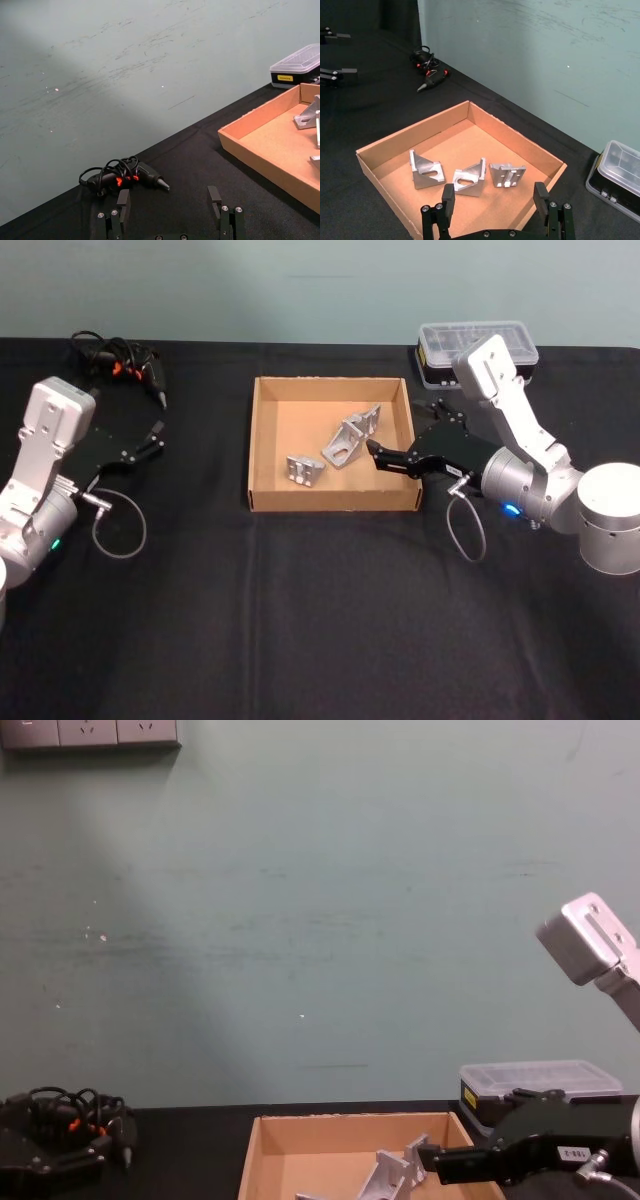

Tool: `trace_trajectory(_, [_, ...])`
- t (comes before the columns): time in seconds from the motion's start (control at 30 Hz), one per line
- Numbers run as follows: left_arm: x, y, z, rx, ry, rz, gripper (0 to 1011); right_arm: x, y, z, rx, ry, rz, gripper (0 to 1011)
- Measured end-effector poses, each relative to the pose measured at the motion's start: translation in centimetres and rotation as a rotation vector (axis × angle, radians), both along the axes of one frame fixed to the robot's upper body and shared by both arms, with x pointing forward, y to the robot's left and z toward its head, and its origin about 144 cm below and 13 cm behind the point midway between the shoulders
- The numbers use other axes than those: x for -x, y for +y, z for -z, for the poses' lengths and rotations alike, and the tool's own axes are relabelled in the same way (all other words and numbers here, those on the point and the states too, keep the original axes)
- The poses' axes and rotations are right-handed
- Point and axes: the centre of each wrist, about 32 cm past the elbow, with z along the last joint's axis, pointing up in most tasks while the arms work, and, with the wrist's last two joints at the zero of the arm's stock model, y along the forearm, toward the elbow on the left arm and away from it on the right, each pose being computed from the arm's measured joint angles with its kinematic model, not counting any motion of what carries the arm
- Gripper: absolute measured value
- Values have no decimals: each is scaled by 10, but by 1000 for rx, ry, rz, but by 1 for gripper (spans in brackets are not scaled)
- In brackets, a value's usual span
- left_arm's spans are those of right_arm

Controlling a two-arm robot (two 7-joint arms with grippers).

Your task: Use one hand to pick up the angle iron from the table and place it into the box.

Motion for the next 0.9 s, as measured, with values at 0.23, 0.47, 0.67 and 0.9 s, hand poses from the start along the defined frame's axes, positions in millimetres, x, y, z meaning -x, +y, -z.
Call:
trace_trajectory(0.23, [0, 0, 0, 0, 0, 0, 1000, 0, 0, 0, 1, 0, -1, 1004])
trace_trajectory(0.47, [0, 0, 0, 0, 0, 0, 1000, 0, 0, 0, 1, 1, -2, 1004])
trace_trajectory(0.67, [0, 0, 0, 0, 0, 0, 1000, 0, 0, 0, 1, 0, -3, 1004])
trace_trajectory(0.9, [0, 0, 0, 0, 0, 0, 1000, 0, 0, 0, 1, 0, -4, 1004])
